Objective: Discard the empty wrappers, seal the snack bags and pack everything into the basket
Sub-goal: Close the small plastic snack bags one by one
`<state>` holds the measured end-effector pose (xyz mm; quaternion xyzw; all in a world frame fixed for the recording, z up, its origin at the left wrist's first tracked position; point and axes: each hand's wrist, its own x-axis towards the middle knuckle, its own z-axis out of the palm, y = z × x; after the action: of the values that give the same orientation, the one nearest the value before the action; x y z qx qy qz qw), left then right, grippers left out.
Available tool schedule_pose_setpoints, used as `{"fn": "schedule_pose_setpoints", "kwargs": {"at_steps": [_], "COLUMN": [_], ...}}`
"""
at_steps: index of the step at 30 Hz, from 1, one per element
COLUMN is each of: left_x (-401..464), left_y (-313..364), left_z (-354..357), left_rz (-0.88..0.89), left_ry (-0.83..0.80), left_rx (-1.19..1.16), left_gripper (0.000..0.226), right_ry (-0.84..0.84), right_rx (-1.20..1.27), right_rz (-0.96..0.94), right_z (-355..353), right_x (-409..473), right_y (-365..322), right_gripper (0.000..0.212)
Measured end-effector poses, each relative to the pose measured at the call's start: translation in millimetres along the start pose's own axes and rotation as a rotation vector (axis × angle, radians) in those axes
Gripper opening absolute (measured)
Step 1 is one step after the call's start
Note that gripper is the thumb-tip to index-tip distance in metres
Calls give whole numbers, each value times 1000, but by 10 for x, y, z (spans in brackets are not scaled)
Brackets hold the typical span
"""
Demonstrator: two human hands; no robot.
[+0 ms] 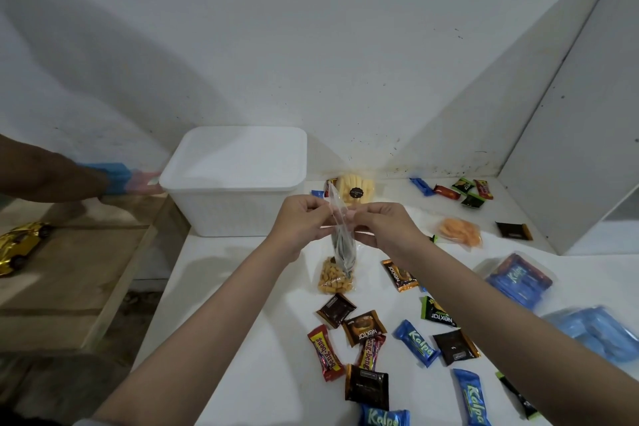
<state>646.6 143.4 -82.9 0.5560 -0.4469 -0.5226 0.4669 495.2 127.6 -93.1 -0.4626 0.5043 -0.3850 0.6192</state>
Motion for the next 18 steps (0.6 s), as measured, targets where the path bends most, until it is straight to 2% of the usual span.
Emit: {"fn": "schedule_pose_setpoints", "kwargs": {"at_steps": [3, 5, 8, 11, 13, 14, 18], "left_x": [8, 19, 149, 266, 285, 279, 339], "left_y": [-10, -36, -176, -357, -452, -482, -654], "left_z": [37, 74, 56, 6, 48, 103, 366], "left_rz": [-19, -45, -48, -77, -111, -117, -110], "left_ry": [-24, -14, -19, -320, -505, -526, -370], "left_rx": [-13, -34, 84, 236, 291, 338, 385], "left_gripper": [17, 5, 36, 54, 42, 34, 26], "right_ry": [37, 61, 14, -87, -124, -126, 44], "right_rx": [-70, -94, -11, 69, 108, 162, 407], "right_rz": [-7, -3, 30, 60, 117, 156, 215], "right_z": [-30, -87, -228, -393, -514, -579, -795], "right_x": [11, 30, 33, -7, 0, 21, 144], "right_y": [-6, -20, -84, -153, -148, -120, 147], "right_gripper": [11, 18, 15, 16, 20, 22, 52]}}
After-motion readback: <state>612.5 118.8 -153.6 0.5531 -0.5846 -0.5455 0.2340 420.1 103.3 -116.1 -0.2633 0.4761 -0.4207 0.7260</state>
